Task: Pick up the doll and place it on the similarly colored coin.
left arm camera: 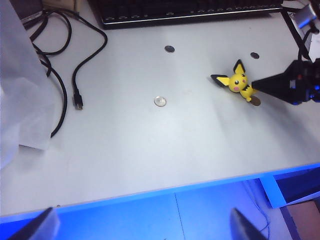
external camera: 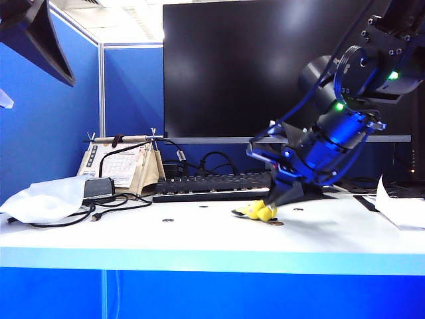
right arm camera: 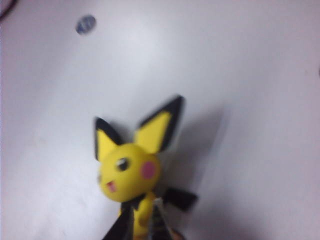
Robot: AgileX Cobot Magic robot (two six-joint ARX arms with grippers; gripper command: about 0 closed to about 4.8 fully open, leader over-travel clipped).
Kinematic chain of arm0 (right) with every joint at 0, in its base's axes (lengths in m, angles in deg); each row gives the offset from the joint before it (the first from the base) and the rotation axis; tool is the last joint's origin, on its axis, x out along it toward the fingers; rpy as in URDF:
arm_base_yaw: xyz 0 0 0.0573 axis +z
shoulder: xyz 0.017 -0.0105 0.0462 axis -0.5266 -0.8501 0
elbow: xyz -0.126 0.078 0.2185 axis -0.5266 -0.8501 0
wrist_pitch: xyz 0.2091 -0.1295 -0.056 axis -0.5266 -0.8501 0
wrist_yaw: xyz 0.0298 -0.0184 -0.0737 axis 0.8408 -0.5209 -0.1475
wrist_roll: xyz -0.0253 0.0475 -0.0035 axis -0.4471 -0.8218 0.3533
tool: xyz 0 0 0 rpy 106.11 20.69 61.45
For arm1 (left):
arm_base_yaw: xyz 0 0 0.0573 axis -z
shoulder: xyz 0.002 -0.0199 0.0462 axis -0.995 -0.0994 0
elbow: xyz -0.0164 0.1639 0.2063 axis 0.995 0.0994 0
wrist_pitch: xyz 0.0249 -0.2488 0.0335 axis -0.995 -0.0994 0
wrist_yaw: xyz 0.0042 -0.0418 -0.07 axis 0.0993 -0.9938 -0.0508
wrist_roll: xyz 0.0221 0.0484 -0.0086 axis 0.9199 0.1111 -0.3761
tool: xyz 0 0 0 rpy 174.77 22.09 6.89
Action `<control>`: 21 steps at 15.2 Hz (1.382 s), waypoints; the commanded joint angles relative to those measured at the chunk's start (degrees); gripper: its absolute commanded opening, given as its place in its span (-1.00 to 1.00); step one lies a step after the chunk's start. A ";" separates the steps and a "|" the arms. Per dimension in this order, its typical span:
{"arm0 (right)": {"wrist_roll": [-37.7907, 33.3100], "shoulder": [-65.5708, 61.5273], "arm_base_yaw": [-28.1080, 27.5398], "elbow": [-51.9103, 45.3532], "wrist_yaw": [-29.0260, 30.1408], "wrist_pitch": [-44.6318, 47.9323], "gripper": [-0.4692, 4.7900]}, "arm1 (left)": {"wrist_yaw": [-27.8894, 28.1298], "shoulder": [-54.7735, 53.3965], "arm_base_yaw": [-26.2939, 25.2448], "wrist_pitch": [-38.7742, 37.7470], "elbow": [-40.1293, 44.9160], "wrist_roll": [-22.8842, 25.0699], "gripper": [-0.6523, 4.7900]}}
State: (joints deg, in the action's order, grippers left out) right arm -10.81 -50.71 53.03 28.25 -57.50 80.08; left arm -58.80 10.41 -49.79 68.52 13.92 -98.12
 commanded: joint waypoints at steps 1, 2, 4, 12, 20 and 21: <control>0.42 0.24 0.04 0.07 -0.07 -2.23 -0.62 | -0.13 0.13 0.04 0.28 -0.02 0.20 1.00; 0.55 1.84 0.04 -1.64 -0.24 -2.25 -0.67 | -0.13 0.13 0.04 0.31 -0.02 0.20 1.00; 0.57 4.31 0.02 -4.31 -1.33 -1.29 -0.68 | -0.11 0.15 0.04 0.37 -0.02 0.20 1.00; 3.19 7.54 0.00 -6.27 -0.57 -3.37 0.35 | -0.11 0.13 0.04 1.38 -0.02 0.59 1.00; 3.67 57.29 -0.70 -29.03 -15.06 -2.71 0.21 | 12.79 8.11 0.00 1.42 -0.04 2.95 1.00; 2.60 63.43 -0.70 -32.83 -16.72 -2.93 0.20 | 12.74 10.27 0.00 0.20 -0.04 2.91 1.00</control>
State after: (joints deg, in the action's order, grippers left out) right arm -6.85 9.02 52.40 -2.37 -72.19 76.91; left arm -46.47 19.51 -49.79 69.97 13.92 -95.36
